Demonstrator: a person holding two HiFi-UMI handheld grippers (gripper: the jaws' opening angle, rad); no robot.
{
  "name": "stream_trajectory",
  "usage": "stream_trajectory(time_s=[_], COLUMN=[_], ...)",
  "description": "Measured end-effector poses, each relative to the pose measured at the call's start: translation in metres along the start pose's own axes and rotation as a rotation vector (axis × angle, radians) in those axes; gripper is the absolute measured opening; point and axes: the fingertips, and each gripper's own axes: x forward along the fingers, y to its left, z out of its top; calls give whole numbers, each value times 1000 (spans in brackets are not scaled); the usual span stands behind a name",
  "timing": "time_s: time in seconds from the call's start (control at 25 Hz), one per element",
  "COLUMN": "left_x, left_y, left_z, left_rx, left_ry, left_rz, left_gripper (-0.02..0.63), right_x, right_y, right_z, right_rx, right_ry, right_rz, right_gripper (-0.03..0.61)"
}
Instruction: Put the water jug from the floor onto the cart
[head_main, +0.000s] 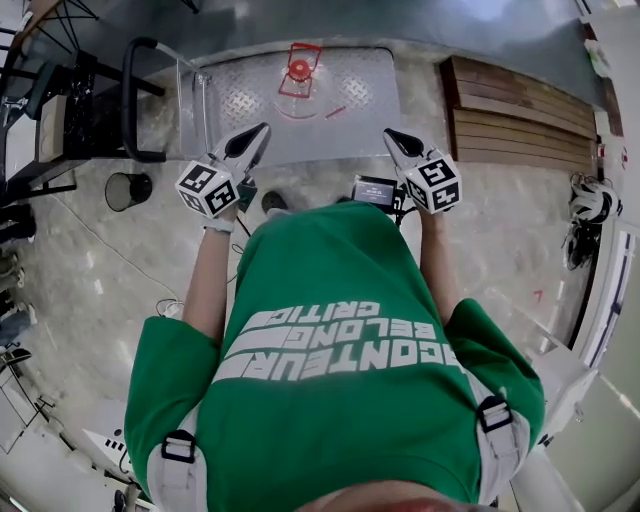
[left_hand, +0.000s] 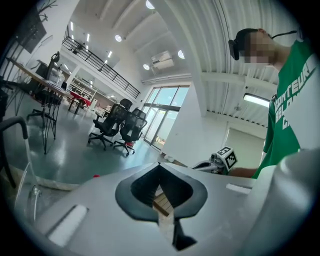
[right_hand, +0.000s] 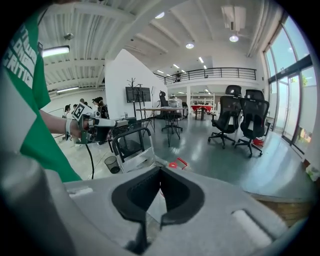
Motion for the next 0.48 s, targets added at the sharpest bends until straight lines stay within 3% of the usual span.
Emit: stream_trajectory(time_s=[0.48], left_x=[73], left_y=[-65], left_z=[-38], left_rx=[-5], left_ry=[51], left_rz=[-3], left_gripper=[8], right_x=[-53], right_y=[-69], right_z=[-50], right_rx=[36], right_ry=[-6], right_rz=[-2], right_gripper=[-8])
